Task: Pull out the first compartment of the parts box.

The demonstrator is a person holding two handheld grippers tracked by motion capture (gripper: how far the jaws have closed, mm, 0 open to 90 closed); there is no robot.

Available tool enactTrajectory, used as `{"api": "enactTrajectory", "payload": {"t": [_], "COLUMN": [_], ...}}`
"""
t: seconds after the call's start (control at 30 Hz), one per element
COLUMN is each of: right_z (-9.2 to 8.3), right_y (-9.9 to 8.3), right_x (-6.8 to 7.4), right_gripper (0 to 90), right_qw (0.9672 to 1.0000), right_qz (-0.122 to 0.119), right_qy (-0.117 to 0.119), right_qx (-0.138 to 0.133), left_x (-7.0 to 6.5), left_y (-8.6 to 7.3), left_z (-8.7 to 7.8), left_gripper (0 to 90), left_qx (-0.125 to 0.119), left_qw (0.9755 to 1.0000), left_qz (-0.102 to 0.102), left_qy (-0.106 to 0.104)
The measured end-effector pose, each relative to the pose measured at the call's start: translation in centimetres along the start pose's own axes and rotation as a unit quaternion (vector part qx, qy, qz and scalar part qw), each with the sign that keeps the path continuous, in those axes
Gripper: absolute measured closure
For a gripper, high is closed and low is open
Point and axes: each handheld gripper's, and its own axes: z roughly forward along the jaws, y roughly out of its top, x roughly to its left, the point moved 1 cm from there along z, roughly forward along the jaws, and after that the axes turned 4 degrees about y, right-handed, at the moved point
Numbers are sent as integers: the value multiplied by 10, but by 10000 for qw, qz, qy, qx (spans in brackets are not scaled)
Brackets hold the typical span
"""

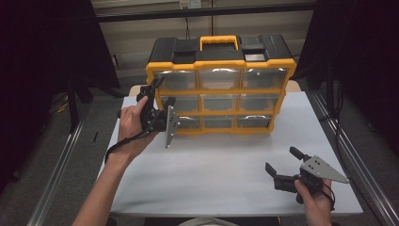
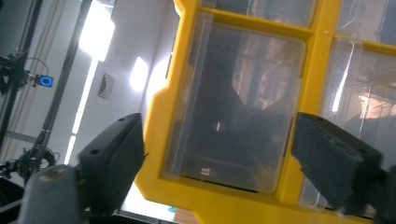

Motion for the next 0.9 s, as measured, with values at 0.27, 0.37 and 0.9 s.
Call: {"api": "enactTrajectory", "payload": {"t": [0.27, 0.37, 0.9], "right_z": [0, 1, 1], "right_y": [0, 0, 0], "right_x": [0, 0, 0], "right_gripper": [0, 0, 0], "right_qw": [10000, 10000, 9999], "right_qz": [-16, -23, -66], "right_qy": [44, 43, 86], "right_qx": [11, 1, 41], "left_x": [-1, 0, 3], "left_y": [-5, -6, -13], "left_z": [9, 11, 22], "left_gripper": [289, 301, 341], "left_qx": [154, 237, 344], "left_qw": [9991, 9990, 9985], "left_qz": [386, 390, 400], "left_qy": [-36, -32, -113]}}
